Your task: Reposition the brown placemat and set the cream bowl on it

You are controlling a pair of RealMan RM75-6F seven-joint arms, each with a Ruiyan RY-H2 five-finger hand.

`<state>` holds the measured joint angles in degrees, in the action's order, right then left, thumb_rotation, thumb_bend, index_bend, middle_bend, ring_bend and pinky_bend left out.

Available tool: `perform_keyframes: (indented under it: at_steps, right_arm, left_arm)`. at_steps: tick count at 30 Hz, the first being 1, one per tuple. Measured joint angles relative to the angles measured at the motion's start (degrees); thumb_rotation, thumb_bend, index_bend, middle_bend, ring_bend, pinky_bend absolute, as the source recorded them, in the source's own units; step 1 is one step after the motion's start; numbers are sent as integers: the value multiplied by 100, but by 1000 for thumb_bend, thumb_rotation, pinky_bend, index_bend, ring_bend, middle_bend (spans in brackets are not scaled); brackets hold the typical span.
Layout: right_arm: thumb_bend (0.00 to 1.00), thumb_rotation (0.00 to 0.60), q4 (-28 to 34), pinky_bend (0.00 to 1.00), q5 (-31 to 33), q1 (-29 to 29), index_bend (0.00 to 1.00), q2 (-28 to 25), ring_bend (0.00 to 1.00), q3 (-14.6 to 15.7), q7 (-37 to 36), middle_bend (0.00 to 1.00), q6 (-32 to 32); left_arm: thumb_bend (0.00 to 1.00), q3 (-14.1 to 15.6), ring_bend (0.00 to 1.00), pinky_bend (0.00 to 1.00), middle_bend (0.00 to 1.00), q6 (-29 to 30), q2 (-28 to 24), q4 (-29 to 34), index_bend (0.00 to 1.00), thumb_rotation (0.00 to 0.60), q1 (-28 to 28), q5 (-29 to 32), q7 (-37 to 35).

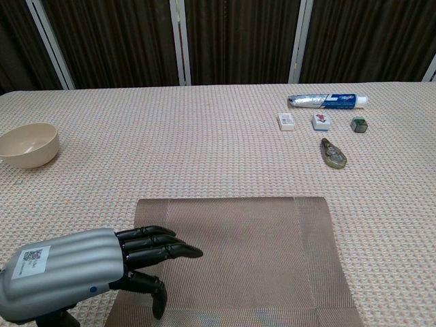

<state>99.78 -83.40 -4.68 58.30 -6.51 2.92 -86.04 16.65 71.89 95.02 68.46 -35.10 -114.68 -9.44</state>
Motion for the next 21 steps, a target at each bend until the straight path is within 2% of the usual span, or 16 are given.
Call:
perform_keyframes:
  at_steps: [21]
  right_arm:
    - [0, 600, 11, 0, 20, 3, 0, -21, 0, -6, -13, 0, 5]
  left_arm:
    - [312, -291, 0, 0, 0, -22, -49, 339, 426, 600, -168, 174, 78]
